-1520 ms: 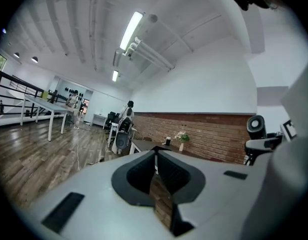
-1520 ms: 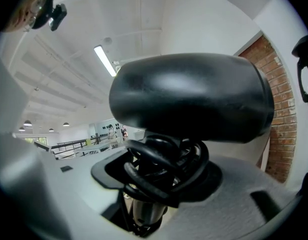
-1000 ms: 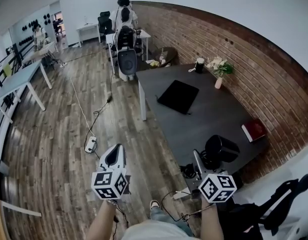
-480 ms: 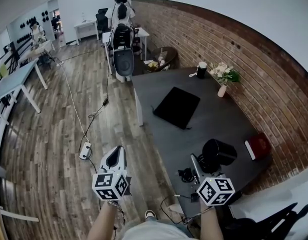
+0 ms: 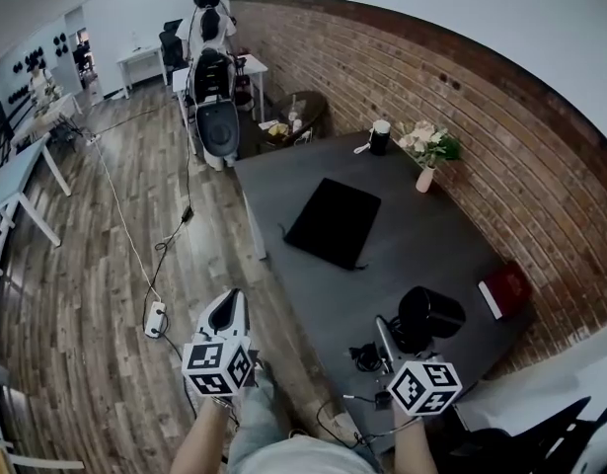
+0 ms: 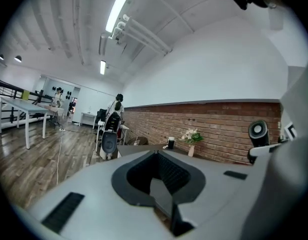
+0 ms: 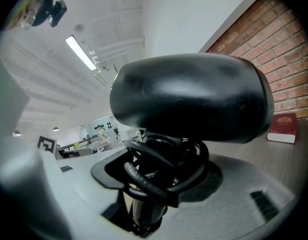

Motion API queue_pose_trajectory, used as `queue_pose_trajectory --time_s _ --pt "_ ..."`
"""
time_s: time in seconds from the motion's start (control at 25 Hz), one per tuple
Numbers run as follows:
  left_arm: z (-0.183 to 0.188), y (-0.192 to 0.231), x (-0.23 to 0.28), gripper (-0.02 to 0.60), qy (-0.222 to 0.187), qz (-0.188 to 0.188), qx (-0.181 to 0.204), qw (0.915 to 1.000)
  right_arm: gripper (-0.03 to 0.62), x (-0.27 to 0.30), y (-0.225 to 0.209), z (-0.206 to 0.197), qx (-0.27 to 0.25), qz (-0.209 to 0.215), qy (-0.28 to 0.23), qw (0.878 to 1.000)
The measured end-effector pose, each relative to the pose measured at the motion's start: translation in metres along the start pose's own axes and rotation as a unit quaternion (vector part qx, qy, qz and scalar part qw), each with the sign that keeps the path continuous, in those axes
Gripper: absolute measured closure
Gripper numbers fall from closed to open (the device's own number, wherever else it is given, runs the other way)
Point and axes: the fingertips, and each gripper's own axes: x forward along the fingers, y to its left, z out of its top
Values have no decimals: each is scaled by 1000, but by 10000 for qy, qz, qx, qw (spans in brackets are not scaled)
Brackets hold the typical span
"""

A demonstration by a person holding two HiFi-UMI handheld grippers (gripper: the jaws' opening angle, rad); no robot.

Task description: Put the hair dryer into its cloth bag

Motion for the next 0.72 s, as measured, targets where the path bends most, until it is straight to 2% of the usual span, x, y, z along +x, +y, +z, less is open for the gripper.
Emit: queue_pose_trajectory --time_s 0.28,0.44,0.72 --pt "3 29 109 565 141 -598 46 9981 319 66 -3 4 97 -517 -281 9982" --pt "27 41 180 565 167 -1034 236 9942 319 114 -4 20 156 -880 -381 9953" --pt "59 61 288 565 282 -1657 332 9852 319 185 -14 57 216 -1574 -639 9852"
